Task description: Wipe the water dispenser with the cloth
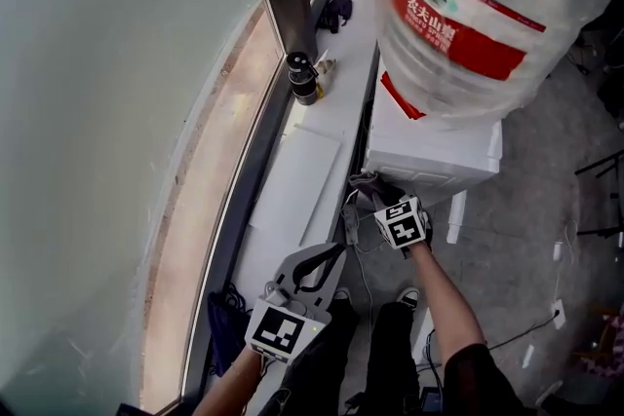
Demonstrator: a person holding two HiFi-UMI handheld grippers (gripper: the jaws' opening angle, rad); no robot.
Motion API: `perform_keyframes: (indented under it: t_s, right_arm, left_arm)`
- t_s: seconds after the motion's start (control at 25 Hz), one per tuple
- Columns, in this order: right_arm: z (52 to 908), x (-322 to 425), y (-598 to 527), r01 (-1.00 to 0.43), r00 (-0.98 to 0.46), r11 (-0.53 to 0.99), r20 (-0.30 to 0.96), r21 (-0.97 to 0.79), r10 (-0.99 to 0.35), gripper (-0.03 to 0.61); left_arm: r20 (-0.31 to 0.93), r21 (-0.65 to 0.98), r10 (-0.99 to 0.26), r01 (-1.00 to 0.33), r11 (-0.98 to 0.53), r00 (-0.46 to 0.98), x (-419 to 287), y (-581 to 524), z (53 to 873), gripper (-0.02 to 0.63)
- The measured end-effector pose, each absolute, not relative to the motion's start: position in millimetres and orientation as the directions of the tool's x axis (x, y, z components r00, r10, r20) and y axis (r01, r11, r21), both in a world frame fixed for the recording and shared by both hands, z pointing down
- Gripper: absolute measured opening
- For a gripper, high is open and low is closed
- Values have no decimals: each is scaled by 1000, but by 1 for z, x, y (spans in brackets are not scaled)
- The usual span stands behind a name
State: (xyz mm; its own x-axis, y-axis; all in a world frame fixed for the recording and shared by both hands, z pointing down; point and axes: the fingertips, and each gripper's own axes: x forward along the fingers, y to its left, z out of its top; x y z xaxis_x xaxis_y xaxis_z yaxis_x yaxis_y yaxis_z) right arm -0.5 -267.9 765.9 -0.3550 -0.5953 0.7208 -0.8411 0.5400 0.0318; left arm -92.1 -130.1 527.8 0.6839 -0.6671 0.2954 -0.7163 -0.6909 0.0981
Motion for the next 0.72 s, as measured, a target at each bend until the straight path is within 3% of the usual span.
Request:
perform_keyframes:
  t_s: [0.72]
  right_arm:
    - [788, 243, -221, -937, -50, 304, 798, 170, -600, 107]
  left_arm:
    - [332, 136, -597, -664, -735, 730, -34, -137, 562, 20]
